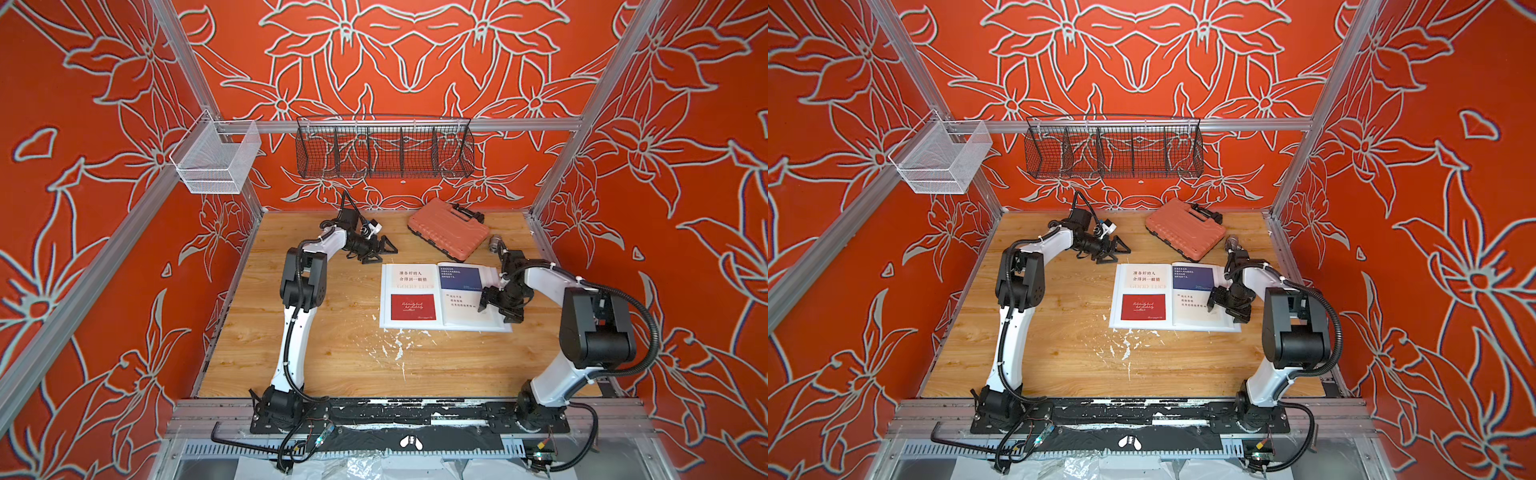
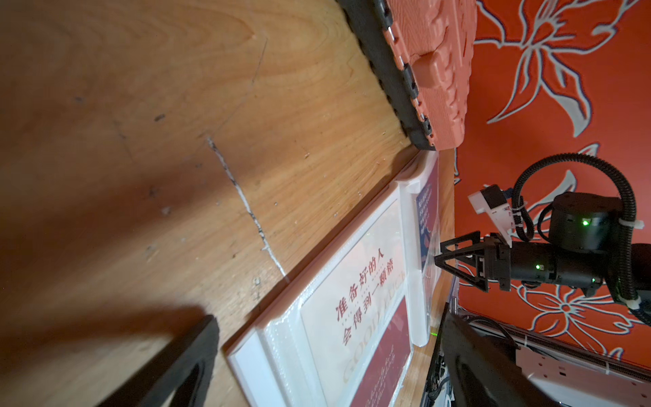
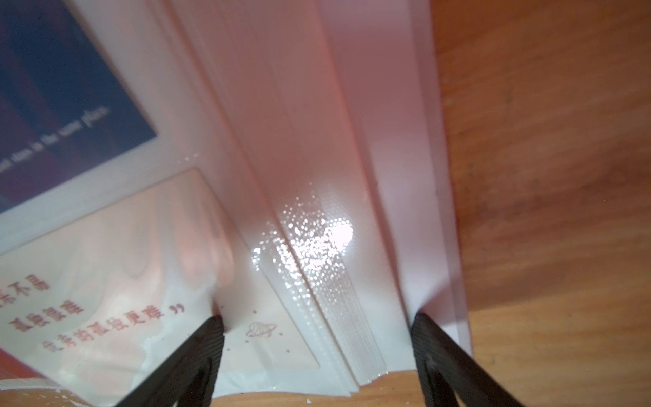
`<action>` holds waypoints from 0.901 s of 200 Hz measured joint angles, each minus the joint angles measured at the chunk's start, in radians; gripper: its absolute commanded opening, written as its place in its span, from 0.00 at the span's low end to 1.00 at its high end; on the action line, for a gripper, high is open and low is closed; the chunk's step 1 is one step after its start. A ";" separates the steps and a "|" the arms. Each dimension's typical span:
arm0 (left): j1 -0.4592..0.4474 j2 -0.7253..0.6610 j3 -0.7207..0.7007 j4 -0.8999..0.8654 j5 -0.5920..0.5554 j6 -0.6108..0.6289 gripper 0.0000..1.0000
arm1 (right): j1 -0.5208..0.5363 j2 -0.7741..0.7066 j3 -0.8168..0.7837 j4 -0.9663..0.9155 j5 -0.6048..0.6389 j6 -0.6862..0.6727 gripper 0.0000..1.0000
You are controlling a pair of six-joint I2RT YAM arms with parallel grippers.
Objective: Place the photos into the photo albums
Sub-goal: Close the photo album at the center of the board.
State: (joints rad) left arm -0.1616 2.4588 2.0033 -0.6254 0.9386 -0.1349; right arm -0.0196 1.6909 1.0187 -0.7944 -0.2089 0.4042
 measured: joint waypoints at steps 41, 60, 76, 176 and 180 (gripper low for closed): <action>0.002 0.002 0.003 -0.052 0.028 0.066 0.97 | 0.000 0.000 0.000 0.000 0.000 0.000 0.86; 0.006 0.003 0.003 -0.068 0.042 0.081 0.97 | 0.000 0.000 0.000 0.000 0.000 0.000 0.86; 0.009 0.008 0.003 -0.071 0.059 0.086 0.97 | 0.000 0.000 0.000 0.001 -0.001 0.000 0.86; 0.019 0.002 -0.042 -0.097 0.132 0.086 0.97 | 0.000 0.003 0.002 0.002 -0.001 -0.001 0.87; 0.020 -0.002 -0.048 -0.100 0.129 0.087 0.97 | 0.000 0.003 0.003 0.001 -0.001 -0.002 0.87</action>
State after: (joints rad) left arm -0.1413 2.4569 1.9556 -0.7254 1.0676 -0.0483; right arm -0.0196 1.6943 1.0214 -0.7933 -0.2096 0.4019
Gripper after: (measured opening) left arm 0.975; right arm 0.864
